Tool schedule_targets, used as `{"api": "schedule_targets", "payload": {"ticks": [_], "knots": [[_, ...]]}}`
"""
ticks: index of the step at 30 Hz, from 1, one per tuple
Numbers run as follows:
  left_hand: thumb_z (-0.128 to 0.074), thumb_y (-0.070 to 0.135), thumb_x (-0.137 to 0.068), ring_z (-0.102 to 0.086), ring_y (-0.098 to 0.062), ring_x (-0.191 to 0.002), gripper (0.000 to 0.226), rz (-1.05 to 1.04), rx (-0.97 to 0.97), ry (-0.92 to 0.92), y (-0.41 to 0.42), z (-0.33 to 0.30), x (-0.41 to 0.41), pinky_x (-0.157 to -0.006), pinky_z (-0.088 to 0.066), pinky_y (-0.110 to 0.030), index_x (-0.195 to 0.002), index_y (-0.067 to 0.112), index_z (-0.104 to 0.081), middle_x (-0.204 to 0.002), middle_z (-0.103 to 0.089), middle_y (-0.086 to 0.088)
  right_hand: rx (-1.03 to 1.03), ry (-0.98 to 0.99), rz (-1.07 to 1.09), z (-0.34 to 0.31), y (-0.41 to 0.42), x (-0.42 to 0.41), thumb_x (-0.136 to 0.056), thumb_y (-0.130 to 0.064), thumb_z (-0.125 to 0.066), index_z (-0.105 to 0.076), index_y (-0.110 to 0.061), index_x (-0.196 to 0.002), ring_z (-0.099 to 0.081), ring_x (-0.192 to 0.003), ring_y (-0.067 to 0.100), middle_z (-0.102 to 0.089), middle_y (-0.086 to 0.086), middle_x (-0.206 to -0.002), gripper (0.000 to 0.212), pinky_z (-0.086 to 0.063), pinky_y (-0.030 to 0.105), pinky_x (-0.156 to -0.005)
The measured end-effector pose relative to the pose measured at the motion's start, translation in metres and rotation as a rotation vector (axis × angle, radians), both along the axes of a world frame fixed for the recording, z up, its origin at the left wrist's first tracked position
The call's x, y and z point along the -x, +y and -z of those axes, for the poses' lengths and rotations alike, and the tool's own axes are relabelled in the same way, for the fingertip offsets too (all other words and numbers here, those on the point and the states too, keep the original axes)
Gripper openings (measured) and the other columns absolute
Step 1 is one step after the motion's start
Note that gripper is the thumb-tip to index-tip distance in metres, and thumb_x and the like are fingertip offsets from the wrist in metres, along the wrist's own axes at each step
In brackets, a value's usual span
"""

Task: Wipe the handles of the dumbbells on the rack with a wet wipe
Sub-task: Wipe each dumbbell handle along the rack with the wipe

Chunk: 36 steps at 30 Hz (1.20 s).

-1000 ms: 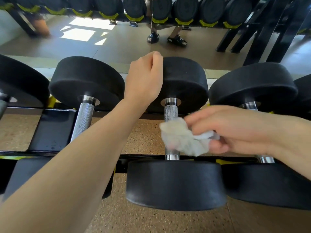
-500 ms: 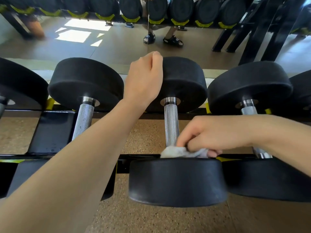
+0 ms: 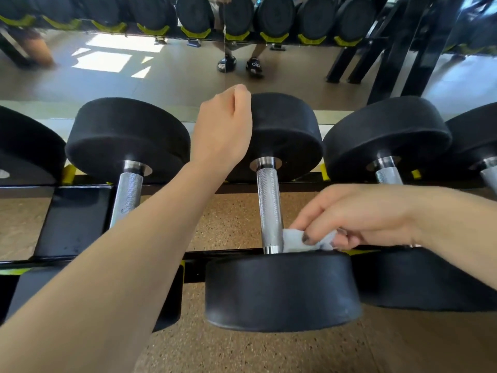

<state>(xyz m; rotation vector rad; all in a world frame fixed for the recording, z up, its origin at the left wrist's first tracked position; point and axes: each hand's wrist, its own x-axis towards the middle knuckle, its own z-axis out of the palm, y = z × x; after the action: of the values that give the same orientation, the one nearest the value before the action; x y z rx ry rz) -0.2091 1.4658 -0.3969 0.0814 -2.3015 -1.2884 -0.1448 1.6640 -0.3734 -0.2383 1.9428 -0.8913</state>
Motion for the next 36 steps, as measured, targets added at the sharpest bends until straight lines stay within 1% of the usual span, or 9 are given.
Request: {"api": "schedule_targets", "payload": {"ticks": [5,8,11,15,19,22,27,32,36], "knots": [[-0.028,0.030,-0.106,-0.040,-0.011,-0.062,0.042,-0.005,0.039,0.022,-0.001,-0.001,0.000,-0.060,-0.033,-0.036,-0.068,0.016,-0.040,-0.063,-0.039,0.001,0.325,0.472,0.226,-0.001,-0.026,0.018,-0.094,-0.010,-0.060,-0.073,-0.015,-0.108,-0.056,-0.059,0.006,-0.063,-0.001,-0.066,0.020,-0.044,0.017,-0.052],[-0.029,0.029,-0.107,-0.039,-0.011,-0.058,0.044,-0.009,0.049,0.030,-0.002,-0.001,0.000,-0.058,-0.030,-0.035,-0.064,0.022,-0.034,-0.060,-0.036,0.002,0.098,1.215,-0.237,0.020,-0.042,0.029,-0.098,-0.018,-0.051,-0.070,-0.021,-0.116,-0.065,-0.093,0.001,-0.071,-0.009,-0.100,0.026,-0.052,0.020,-0.083],[-0.029,0.028,-0.108,-0.045,-0.001,-0.053,0.046,-0.017,0.057,0.042,-0.001,-0.001,0.001,-0.053,-0.030,-0.017,-0.063,0.024,-0.037,-0.057,-0.036,0.004,-0.153,1.410,-0.586,0.037,-0.037,0.037,-0.100,-0.030,-0.036,-0.065,-0.019,-0.122,-0.059,-0.118,0.016,-0.060,-0.003,-0.132,0.038,-0.053,0.037,-0.092],[-0.030,0.026,-0.108,-0.043,0.001,-0.050,0.047,-0.049,0.057,0.040,0.002,-0.002,0.000,-0.050,-0.030,-0.015,-0.062,0.024,-0.035,-0.056,-0.033,0.003,-0.116,1.635,-0.595,0.043,-0.021,0.039,-0.098,-0.016,-0.053,-0.068,-0.009,-0.115,-0.054,-0.113,0.018,-0.065,0.004,-0.127,0.024,-0.046,0.033,-0.094],[-0.028,0.029,-0.109,-0.042,-0.001,-0.053,0.046,-0.057,0.061,0.019,0.002,-0.002,0.001,-0.050,-0.028,-0.016,-0.063,0.024,-0.037,-0.059,-0.035,0.003,-0.074,1.565,-0.332,0.046,-0.021,0.031,-0.094,-0.011,-0.057,-0.069,-0.006,-0.111,-0.064,-0.099,0.024,-0.068,0.007,-0.114,0.021,-0.054,0.038,-0.086],[-0.029,0.031,-0.109,-0.039,-0.007,-0.057,0.046,-0.043,0.036,0.000,0.002,-0.002,0.000,-0.054,-0.030,-0.022,-0.065,0.021,-0.040,-0.061,-0.037,0.003,-0.027,1.362,0.023,0.046,-0.028,0.019,-0.098,-0.015,-0.049,-0.070,-0.011,-0.100,-0.062,-0.081,0.008,-0.067,-0.001,-0.092,0.022,-0.047,0.017,-0.071],[-0.028,0.032,-0.107,-0.043,-0.012,-0.064,0.045,-0.037,0.025,-0.019,0.002,-0.002,0.001,-0.061,-0.034,-0.030,-0.072,0.011,-0.047,-0.064,-0.041,-0.001,0.241,0.421,0.627,0.041,-0.034,0.017,-0.095,-0.008,-0.050,-0.070,-0.005,-0.097,-0.057,-0.067,0.013,-0.061,0.007,-0.078,0.020,-0.043,0.024,-0.057],[-0.028,0.033,-0.107,-0.044,-0.012,-0.063,0.049,-0.061,0.038,-0.027,0.003,-0.005,0.000,-0.062,-0.035,-0.030,-0.074,0.004,-0.049,-0.063,-0.040,-0.003,-0.098,0.759,-0.028,0.016,-0.017,-0.002,-0.092,-0.023,-0.055,-0.070,-0.021,-0.080,-0.059,-0.064,0.005,-0.065,-0.005,-0.069,0.020,-0.043,0.019,-0.057],[-0.028,0.034,-0.107,-0.051,-0.022,-0.071,0.051,-0.053,0.057,-0.081,0.002,-0.011,-0.002,-0.067,-0.040,-0.037,-0.083,-0.002,-0.055,-0.076,-0.054,-0.019,0.200,1.025,-0.264,-0.010,-0.028,0.009,-0.097,-0.022,-0.054,-0.071,-0.032,-0.102,-0.061,-0.086,-0.002,-0.067,-0.016,-0.093,0.020,-0.046,0.015,-0.074]]}}
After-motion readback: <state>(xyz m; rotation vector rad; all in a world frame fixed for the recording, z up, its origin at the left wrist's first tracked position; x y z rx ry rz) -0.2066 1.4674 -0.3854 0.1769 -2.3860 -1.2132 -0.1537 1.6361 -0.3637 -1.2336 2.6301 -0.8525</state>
